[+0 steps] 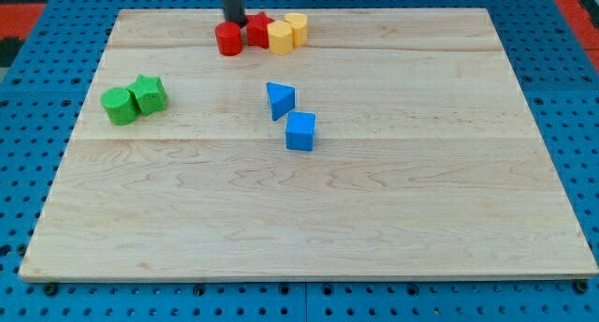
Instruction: Move red circle towards the red star
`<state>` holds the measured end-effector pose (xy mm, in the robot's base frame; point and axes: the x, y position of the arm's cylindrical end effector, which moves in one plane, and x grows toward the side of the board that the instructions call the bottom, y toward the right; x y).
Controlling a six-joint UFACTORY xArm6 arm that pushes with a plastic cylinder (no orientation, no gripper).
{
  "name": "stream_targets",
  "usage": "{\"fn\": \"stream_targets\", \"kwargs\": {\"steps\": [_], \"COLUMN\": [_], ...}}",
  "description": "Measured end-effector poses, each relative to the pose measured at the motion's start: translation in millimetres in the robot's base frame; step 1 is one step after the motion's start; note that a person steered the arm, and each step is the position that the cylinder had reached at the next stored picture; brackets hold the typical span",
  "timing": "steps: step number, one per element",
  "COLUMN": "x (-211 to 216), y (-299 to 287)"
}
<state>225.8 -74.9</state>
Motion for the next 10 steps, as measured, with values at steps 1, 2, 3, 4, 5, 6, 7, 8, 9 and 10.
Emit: {"fn": "stream_targets", "kwargs": {"steps": [1, 2, 3, 4, 5, 6, 7, 8, 9, 10], "x": [-11, -21, -19, -18, -15, 11, 45, 40, 27, 24], "y": [0, 11, 45, -26, -107, -113, -122, -82, -59, -54]}}
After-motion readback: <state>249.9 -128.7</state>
